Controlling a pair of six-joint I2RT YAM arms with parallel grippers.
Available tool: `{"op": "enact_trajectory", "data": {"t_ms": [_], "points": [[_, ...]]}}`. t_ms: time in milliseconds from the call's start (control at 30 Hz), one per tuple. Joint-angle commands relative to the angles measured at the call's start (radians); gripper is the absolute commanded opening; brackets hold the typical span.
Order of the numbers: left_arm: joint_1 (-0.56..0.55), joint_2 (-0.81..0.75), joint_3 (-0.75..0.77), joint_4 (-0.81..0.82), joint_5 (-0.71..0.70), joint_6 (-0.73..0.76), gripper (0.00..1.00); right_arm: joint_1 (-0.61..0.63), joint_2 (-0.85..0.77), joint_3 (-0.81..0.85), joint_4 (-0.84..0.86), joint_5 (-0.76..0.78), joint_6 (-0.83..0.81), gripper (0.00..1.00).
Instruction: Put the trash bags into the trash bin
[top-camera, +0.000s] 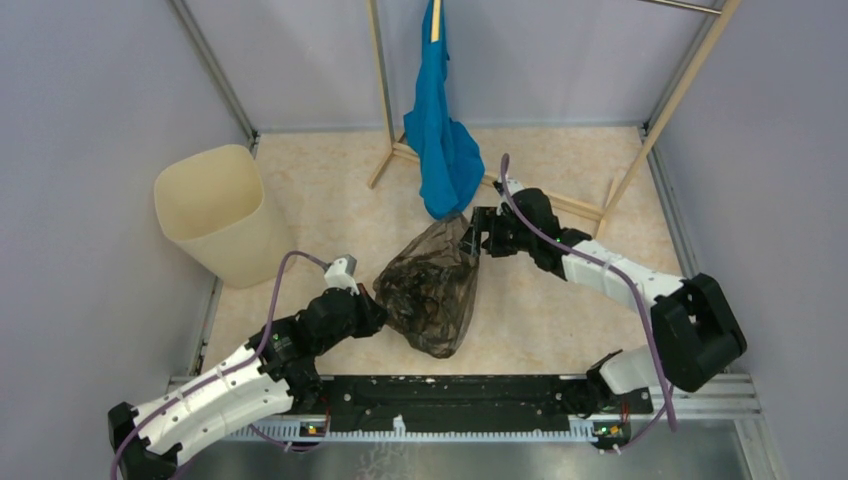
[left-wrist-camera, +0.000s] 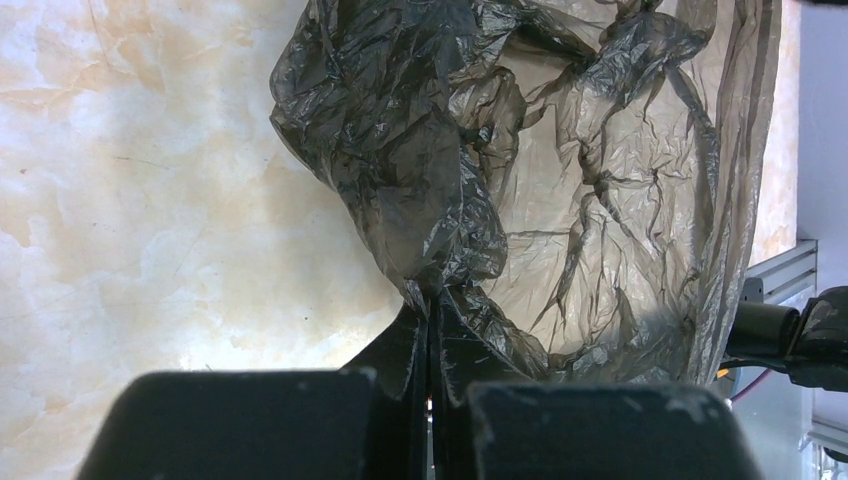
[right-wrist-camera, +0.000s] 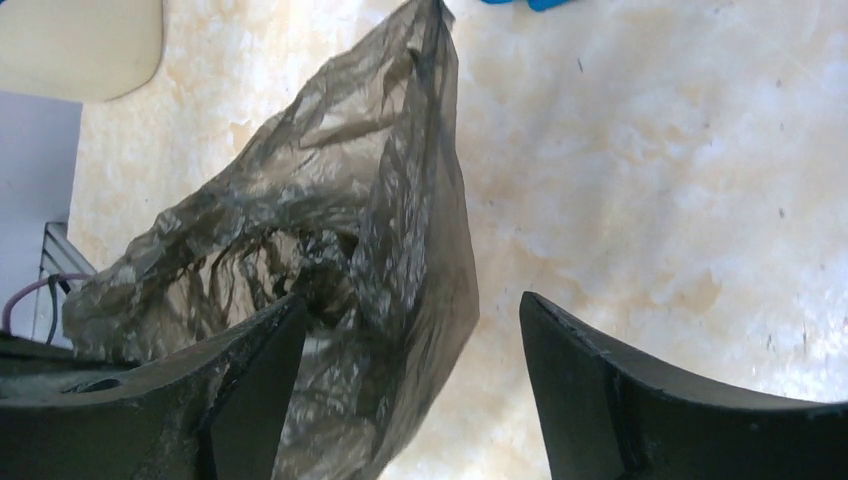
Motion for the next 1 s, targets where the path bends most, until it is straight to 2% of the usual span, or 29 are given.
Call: {"op": "enact_trajectory", "data": {"t_ms": [0, 67, 333, 533, 733, 967], "points": [[-0.001, -0.006, 0.007, 0.026, 0.011, 0.031, 0.00, -0.003, 0.091, 0.093, 0.048, -0.005, -0.020, 0.73], [-0.001, -0.004, 0.008, 0.030, 0.011, 0.037, 0.00, -0.003, 0.125, 0.111, 0.045, -0.005, -0.032, 0.68], [-0.001, 0.007, 0.001, 0.063, 0.028, 0.058, 0.00, -0.002, 0.170, 0.106, 0.052, -0.004, -0.035, 0.63], [-0.001, 0.019, 0.008, 0.078, 0.014, 0.065, 0.00, -0.002, 0.161, 0.106, 0.052, 0.010, -0.038, 0.41], [-0.001, 0.045, 0.031, 0.066, 0.005, 0.054, 0.00, -0.003, 0.064, 0.020, 0.052, 0.046, -0.024, 0.19], [-0.001, 0.056, 0.019, 0.104, 0.021, 0.048, 0.00, -0.002, -0.091, -0.137, 0.052, 0.048, 0.019, 0.08]]}}
